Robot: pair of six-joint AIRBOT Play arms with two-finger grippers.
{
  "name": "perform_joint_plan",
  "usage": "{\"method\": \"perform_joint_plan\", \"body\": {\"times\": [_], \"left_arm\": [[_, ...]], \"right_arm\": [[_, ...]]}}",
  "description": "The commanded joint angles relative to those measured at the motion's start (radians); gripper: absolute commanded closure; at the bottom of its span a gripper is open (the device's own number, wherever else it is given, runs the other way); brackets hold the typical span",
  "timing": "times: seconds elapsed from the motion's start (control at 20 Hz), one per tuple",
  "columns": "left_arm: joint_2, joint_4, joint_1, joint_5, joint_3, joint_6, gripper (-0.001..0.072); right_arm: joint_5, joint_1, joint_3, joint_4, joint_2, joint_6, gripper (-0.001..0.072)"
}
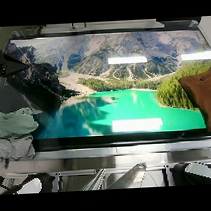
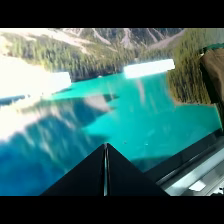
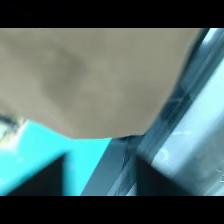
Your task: Fold the shirts.
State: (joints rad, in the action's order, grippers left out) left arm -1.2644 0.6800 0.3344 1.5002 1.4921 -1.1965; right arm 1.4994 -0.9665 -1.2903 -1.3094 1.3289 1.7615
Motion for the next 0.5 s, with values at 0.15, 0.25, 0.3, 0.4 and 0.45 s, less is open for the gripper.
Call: {"method": "perform_joint_plan", "body": {"times": [0.15, 0.25, 0.3, 0.4, 0.45], "left_arm": [[0.007, 0.002, 0.000, 0.011, 0.000, -0.001, 0.0705], [0.042, 0.003, -0.007, 0.046, -0.012, 0.000, 0.0705], [0.084, 0.010, -0.015, 0.035, -0.053, 0.009, 0.0705], [0.205, 0.052, -0.049, 0.014, -0.203, 0.018, 0.0705], [0.268, 0.063, -0.072, 0.007, -0.297, 0.018, 0.0705]], "right_arm": [[0.009, 0.178, 0.001, 0.327, -0.003, -0.170, 0.0697], [0.018, 0.293, 0.015, 0.338, -0.028, -0.217, 0.0698], [-0.001, 0.362, 0.050, 0.338, -0.062, -0.239, 0.0699], [-0.100, 0.501, 0.182, 0.344, -0.179, -0.248, 0.0699], [-0.157, 0.574, 0.272, 0.357, -0.257, -0.248, 0.0699]]}}
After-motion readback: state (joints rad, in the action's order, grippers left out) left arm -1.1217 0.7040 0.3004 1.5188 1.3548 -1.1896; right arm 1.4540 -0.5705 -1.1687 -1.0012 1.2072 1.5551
